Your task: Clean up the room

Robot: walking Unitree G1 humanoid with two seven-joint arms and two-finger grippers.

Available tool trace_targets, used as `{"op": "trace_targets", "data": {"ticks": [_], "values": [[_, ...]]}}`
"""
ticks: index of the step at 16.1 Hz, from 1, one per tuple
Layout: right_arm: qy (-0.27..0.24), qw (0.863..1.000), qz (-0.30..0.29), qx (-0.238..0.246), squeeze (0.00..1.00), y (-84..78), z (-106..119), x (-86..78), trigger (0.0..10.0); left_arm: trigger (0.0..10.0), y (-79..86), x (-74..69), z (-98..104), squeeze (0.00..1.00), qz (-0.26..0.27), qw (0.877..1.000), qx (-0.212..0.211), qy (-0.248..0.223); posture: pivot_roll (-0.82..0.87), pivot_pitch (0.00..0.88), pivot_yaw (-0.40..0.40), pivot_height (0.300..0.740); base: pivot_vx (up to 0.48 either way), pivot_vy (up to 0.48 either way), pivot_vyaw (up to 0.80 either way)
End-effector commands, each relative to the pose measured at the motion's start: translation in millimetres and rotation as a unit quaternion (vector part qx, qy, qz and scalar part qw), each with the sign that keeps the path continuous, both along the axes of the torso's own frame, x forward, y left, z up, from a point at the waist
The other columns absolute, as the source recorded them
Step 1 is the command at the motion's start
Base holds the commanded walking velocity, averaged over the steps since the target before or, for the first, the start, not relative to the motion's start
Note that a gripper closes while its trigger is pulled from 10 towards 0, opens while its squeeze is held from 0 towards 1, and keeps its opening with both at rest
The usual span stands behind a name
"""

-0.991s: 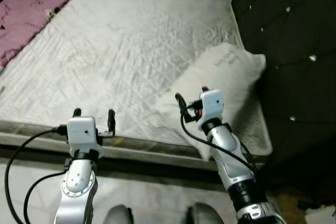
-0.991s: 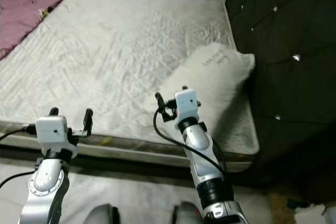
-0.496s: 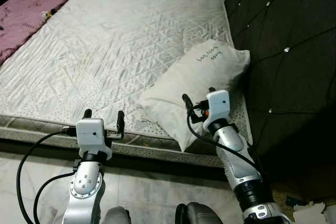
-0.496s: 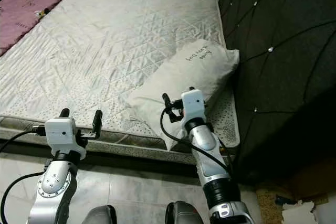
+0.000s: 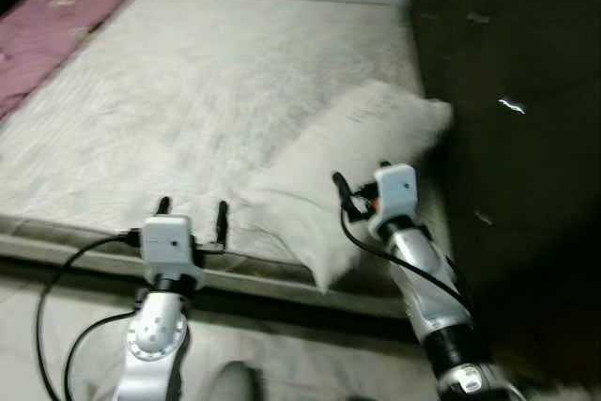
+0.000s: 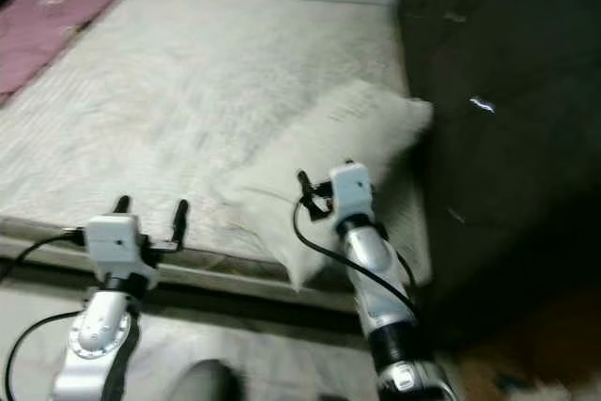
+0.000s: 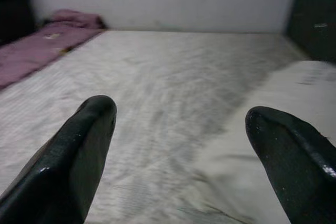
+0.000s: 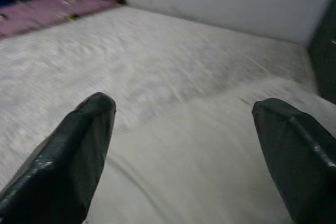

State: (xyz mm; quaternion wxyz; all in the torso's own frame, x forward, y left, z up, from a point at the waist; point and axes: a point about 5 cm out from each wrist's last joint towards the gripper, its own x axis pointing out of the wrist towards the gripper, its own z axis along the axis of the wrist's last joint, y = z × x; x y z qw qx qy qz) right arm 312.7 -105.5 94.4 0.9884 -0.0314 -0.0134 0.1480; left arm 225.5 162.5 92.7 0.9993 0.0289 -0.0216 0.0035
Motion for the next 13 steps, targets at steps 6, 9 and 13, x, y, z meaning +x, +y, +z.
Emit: {"op": "trace_targets", "data": {"ticks": [6, 9, 13], "values": [[0.0, 1.0, 0.004, 0.0, 0.0, 1.4, -0.5, -1.1, 10.0, 10.0, 3.2, 2.8, -1.7, 0.0, 0.026, 1.0, 0.008, 0.009, -0.02, 0.108, -0.025, 0.74, 0.097, 0.0, 0.0], [0.0, 1.0, 0.004, -0.001, 0.0, 1.4, -0.5, -0.6, 10.0, 10.0, 3.3, 3.7, -1.9, 0.0, 0.026, 1.0, 0.003, 0.01, -0.02, 0.107, -0.027, 0.74, 0.0, 0.0, 0.0], [0.0, 1.0, 0.003, -0.001, 0.0, 0.8, -0.3, 0.6, 10.0, 10.0, 1.3, 5.8, -3.5, 0.0, 0.021, 1.0, -0.013, 0.016, -0.02, 0.102, -0.027, 0.74, 0.0, 0.357, 0.0]]}}
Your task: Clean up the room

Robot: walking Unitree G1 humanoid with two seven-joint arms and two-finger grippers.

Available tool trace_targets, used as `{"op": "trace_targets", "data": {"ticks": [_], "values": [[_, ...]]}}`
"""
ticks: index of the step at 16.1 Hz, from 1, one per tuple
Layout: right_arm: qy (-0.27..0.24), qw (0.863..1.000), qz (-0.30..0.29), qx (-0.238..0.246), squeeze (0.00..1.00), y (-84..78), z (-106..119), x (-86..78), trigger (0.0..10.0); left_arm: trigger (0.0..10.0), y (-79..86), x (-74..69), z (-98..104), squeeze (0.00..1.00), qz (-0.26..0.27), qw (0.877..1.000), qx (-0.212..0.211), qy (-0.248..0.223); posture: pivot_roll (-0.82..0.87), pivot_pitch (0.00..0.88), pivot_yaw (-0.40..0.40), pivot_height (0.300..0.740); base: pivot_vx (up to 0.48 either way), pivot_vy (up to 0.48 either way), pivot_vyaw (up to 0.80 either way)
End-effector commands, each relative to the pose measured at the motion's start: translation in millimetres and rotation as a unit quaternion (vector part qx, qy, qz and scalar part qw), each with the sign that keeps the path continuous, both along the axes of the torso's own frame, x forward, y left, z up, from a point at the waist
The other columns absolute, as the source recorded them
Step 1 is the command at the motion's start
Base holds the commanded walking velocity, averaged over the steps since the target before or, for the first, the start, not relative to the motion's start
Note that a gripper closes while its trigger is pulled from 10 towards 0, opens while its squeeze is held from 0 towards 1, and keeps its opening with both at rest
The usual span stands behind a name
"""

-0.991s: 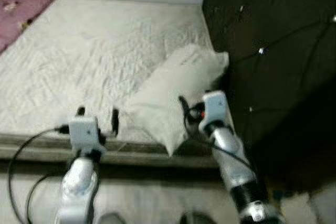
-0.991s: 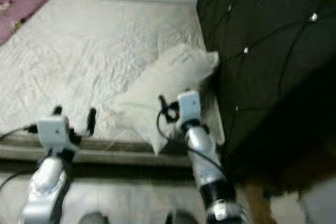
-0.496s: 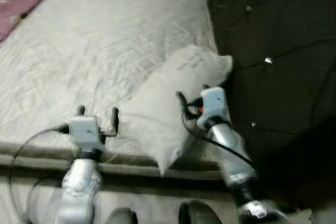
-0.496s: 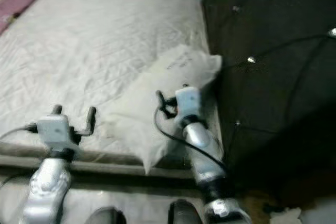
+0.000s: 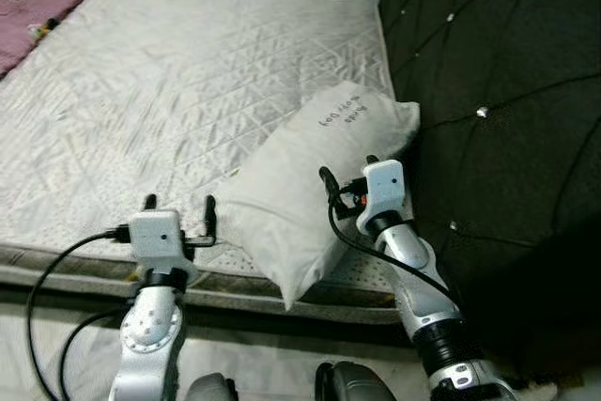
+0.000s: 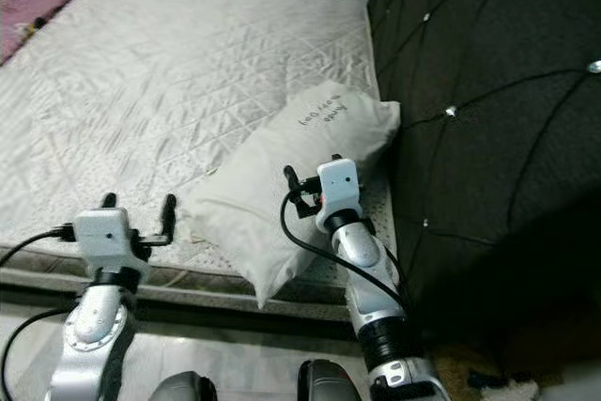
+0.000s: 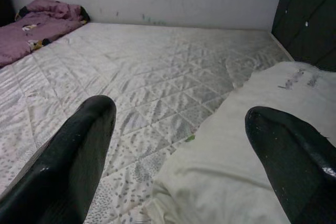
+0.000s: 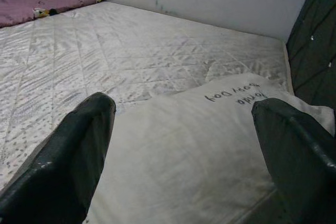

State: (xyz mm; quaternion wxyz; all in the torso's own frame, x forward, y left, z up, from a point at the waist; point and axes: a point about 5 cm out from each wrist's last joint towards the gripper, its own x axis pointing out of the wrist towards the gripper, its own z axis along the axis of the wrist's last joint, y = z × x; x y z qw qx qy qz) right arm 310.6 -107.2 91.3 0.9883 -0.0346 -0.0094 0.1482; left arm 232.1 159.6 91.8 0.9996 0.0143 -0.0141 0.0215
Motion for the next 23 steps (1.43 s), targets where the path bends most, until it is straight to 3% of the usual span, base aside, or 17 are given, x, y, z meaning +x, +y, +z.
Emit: {"op": "trace_targets", "data": {"ticks": [1, 7, 9, 15, 18, 23], "values": [[-0.004, 1.0, 0.003, 0.003, 0.0, 2.7, 2.9, 2.7, 10.0, 10.0, 4.2, -0.5, -2.7, 0.0, 0.003, 1.0, 0.0, 0.009, -0.02, 0.102, -0.027, 0.74, 0.0, 0.48, 0.0], [-0.003, 1.0, 0.003, 0.001, 0.0, 2.2, 3.2, 4.0, 10.0, 10.0, 3.9, 0.6, -1.1, 0.0, 0.005, 1.0, 0.0, 0.004, -0.02, 0.1, -0.031, 0.74, 0.0, 0.48, -0.34], [-0.004, 1.0, 0.002, 0.001, 0.0, 2.2, 3.4, 4.5, 10.0, 10.0, 4.8, 0.7, -0.7, 0.0, 0.014, 1.0, 0.021, 0.003, -0.02, 0.099, -0.032, 0.74, 0.0, 0.0, -0.35], [-0.004, 1.0, 0.004, 0.0, 0.0, 2.3, 4.2, 5.9, 10.0, 10.0, 3.4, 0.1, 1.4, 0.0, -0.001, 1.0, -0.001, -0.006, -0.02, 0.1, -0.037, 0.74, 0.0, 0.0, 0.0], [-0.005, 1.0, 0.004, -0.001, 0.0, 3.1, 4.8, 6.7, 10.0, 10.0, 3.2, 0.8, 2.2, 0.0, -0.007, 1.0, -0.004, -0.008, -0.03, 0.102, -0.035, 0.74, 0.293, 0.0, -0.66], [-0.007, 1.0, 0.004, -0.001, 0.0, 4.2, 5.2, 7.3, 10.0, 10.0, 3.7, 1.4, 2.7, 0.0, -0.012, 1.0, -0.001, -0.01, -0.02, 0.096, -0.032, 0.74, 0.361, 0.0, 0.0]]}}
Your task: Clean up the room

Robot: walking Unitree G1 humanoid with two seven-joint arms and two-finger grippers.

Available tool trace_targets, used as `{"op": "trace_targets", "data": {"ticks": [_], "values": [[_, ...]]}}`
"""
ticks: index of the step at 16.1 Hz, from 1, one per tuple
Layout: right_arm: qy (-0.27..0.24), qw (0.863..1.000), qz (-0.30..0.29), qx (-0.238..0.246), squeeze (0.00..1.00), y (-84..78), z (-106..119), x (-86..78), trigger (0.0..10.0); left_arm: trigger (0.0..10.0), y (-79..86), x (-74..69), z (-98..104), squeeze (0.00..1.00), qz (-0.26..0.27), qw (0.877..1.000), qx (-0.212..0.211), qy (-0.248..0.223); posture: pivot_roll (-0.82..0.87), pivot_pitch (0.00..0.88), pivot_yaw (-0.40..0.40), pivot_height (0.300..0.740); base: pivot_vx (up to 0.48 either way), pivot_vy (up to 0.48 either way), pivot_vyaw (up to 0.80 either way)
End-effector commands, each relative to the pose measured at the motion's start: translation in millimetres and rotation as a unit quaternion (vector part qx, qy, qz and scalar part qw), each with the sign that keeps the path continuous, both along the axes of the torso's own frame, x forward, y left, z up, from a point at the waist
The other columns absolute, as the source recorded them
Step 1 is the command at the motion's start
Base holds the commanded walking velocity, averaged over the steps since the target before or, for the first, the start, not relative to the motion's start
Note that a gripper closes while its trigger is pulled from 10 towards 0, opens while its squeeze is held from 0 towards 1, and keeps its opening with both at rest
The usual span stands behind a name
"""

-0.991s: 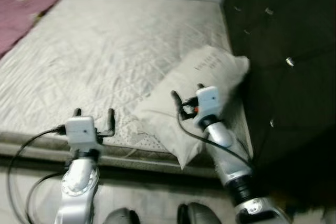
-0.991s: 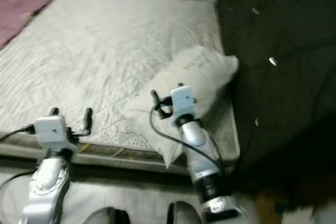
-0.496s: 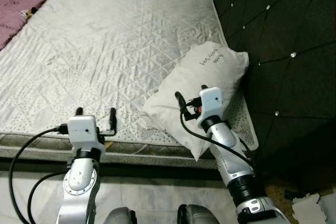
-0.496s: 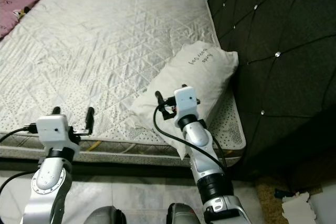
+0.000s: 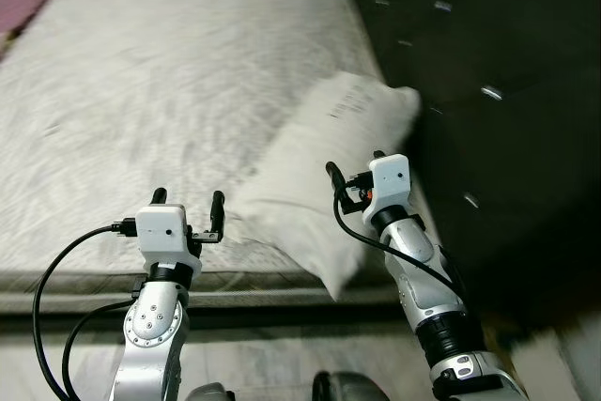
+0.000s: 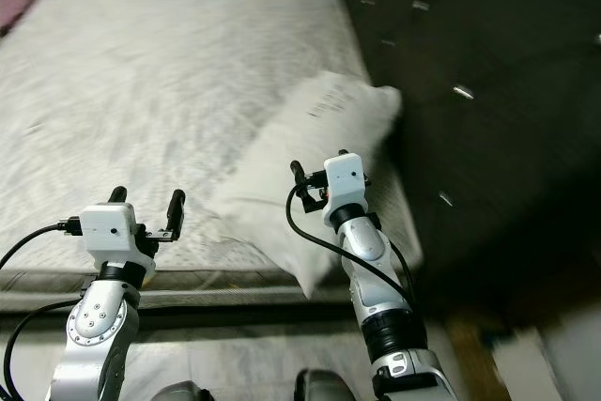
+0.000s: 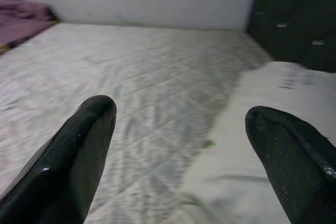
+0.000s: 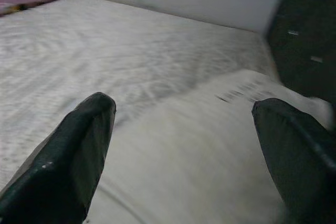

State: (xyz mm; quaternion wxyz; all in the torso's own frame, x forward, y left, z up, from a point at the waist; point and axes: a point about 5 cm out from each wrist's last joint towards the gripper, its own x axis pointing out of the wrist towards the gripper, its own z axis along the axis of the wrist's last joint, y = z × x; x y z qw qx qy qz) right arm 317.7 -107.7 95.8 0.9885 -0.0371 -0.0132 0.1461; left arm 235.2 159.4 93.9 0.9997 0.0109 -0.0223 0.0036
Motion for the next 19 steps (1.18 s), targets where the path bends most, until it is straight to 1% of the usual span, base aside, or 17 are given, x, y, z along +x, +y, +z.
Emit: {"op": "trace_targets", "data": {"ticks": [1, 5, 6, 7, 9, 10, 11, 13, 15, 17, 18, 19], "values": [[-0.003, 1.0, 0.006, 0.001, 0.0, 4.9, 1, 0.3, 10.0, 10.0, 4.3, -1.8, 1, 0.0, 0.007, 1.0, 0.003, -0.001, -0.02, 0.096, -0.032, 0.74, 0.341, 0.0, 0.0], [-0.005, 1.0, 0.006, 0.0, 0.0, 4.7, 1, 0.6, 10.0, 10.0, 4.5, -1.5, 0, 0.0, 0.011, 1.0, 0.005, 0.002, -0.02, 0.094, -0.032, 0.74, 0.323, 0.0, 0.0], [-0.005, 1.0, 0.006, -0.001, 0.0, 4.5, 1, 0.7, 10.0, 10.0, 4.6, -1.5, -1, 0.0, 0.012, 1.0, 0.006, 0.001, -0.02, 0.091, -0.033, 0.74, 0.0, 0.0, 0.0], [-0.005, 1.0, 0.006, -0.001, 0.0, 4.1, 1, 0.9, 10.0, 10.0, 5.6, -0.8, -3, 0.0, 0.026, 0.999, 0.023, 0.012, -0.02, 0.09, -0.032, 0.74, 0.0, 0.0, 0.0], [-0.005, 1.0, 0.004, -0.002, 0.0, 3.8, 0, 0.9, 10.0, 10.0, 12.5, 0.1, -8, 0.0, 0.077, 0.994, 0.056, 0.045, -0.02, 0.093, -0.031, 0.74, 0.0, 0.0, 0.0], [-0.005, 1.0, 0.004, -0.002, 0.0, 3.7, 0, 0.9, 10.0, 10.0, 11.6, 0.1, -6, 0.0, 0.055, 0.998, 0.018, 0.032, -0.02, 0.093, -0.031, 0.74, 0.0, 0.0, 0.0], [-0.005, 1.0, 0.003, -0.002, 0.0, 2.8, 1, 1.0, 10.0, 10.0, 12.9, -1.9, -3, 0.0, 0.037, 0.999, 0.006, 0.012, -0.02, 0.103, -0.033, 0.74, 0.0, 0.0, 0.0], [-0.005, 1.0, 0.003, -0.002, 0.0, 2.2, 1, 1.4, 10.0, 10.0, 14.0, -2.6, -2, 0.0, 0.039, 0.999, 0.006, 0.008, -0.01, 0.11, -0.038, 0.74, 0.0, 0.0, 0.0], [-0.001, 1.0, 0.003, -0.003, 0.0, 2.5, 1, 1.8, 10.0, 10.0, 12.5, -2.8, 1, 0.0, 0.041, 0.999, 0.019, 0.005, -0.01, 0.127, -0.04, 0.74, 0.0, 0.0, -0.77], [0.001, 1.0, 0.002, -0.004, 0.0, 2.6, 0, 0.7, 10.0, 10.0, 11.7, -5.7, 1, 0.0, 0.04, 0.999, 0.008, 0.011, 0.0, 0.137, -0.031, 0.74, 0.0, 0.0, -0.8], [0.005, 1.0, -0.001, -0.002, 0.0, 2.4, -2, -0.8, 10.0, 10.0, 12.6, -8.9, -1, 0.0, 0.05, 0.998, 0.005, 0.026, 0.0, 0.136, -0.025, 0.74, 0.0, 0.0, -0.8], [0.007, 1.0, -0.002, -0.001, 0.0, 2.2, -3, -1.4, 10.0, 10.0, 12.4, -10.2, -1, 0.0, 0.04, 0.999, -0.005, 0.025, 0.0, 0.134, -0.022, 0.74, 0.0, 0.0, -0.8]]}}
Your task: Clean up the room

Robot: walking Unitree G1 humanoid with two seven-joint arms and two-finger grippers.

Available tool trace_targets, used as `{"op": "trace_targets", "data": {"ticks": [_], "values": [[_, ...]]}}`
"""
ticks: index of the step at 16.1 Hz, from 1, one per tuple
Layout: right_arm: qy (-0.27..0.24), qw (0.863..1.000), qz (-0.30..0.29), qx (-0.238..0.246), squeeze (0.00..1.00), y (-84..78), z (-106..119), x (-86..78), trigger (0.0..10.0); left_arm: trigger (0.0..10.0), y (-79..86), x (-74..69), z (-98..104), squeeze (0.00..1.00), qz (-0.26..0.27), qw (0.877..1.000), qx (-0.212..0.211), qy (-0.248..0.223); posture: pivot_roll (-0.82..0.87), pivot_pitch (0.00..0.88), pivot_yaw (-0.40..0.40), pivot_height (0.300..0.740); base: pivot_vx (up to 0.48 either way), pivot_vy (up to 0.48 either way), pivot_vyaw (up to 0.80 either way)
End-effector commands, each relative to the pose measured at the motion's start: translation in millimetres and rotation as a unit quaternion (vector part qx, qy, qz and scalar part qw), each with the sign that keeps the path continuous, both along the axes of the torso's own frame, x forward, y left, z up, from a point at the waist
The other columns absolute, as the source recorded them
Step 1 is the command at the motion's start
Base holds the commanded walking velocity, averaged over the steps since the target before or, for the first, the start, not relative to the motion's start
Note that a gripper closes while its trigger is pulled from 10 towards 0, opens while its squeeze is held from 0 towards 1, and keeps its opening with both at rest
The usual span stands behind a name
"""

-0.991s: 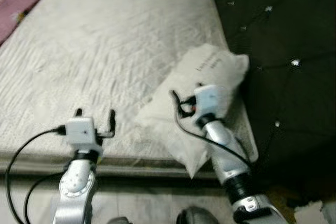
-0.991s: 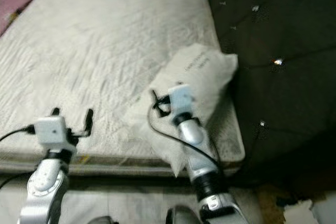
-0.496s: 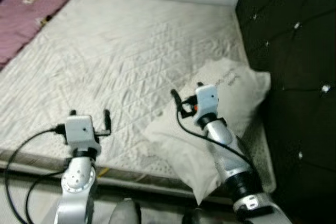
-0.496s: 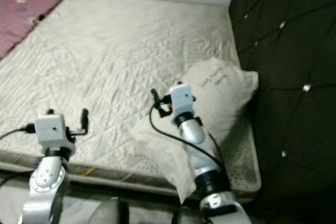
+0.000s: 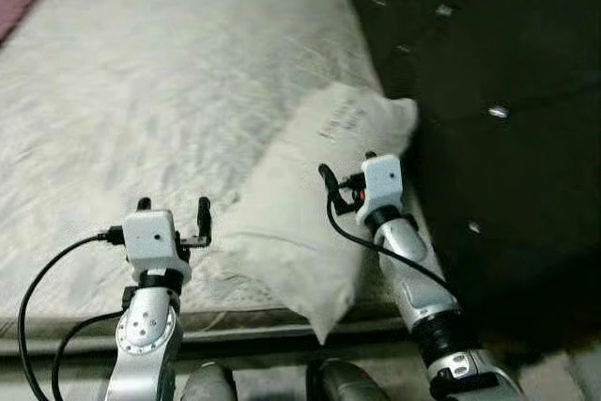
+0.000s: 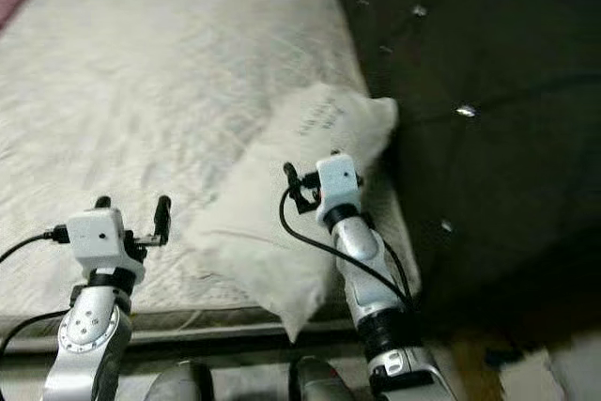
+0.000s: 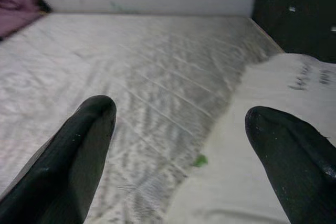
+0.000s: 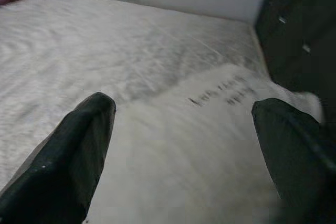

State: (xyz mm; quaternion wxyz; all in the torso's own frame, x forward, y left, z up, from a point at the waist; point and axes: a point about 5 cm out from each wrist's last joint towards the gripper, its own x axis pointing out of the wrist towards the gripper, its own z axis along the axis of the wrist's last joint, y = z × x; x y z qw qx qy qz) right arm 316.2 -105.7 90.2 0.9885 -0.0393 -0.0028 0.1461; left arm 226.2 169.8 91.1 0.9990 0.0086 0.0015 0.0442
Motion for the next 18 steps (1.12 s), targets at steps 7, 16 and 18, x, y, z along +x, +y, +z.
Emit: {"op": "trace_targets", "data": {"ticks": [7, 16, 18], "values": [[-0.011, 0.999, -0.024, 0.017, 0.0, -7.5, 9, -0.7, 10.0, 10.0, 25.1, -20.6, -1, 0.0, 0.076, 0.997, 0.015, 0.006, 0.0, 0.103, -0.01, 0.74, 0.0, 0.0, -0.8], [-0.009, 0.999, -0.045, 0.015, 0.0, -28.3, 13, -4.4, 10.0, 10.0, 34.5, -25.9, 2, 0.0, 0.09, 0.996, 0.011, 0.002, 0.0, 0.09, -0.029, 0.74, 0.0, 0.0, -0.16], [-0.016, 0.999, -0.042, 0.023, 0.0, -24.0, 19, 1.3, 10.0, 10.0, 35.5, -21.3, 7, 0.0, 0.09, 0.996, 0.011, -0.007, 0.0, 0.077, -0.03, 0.74, 0.0, 0.0, -0.8]]}}
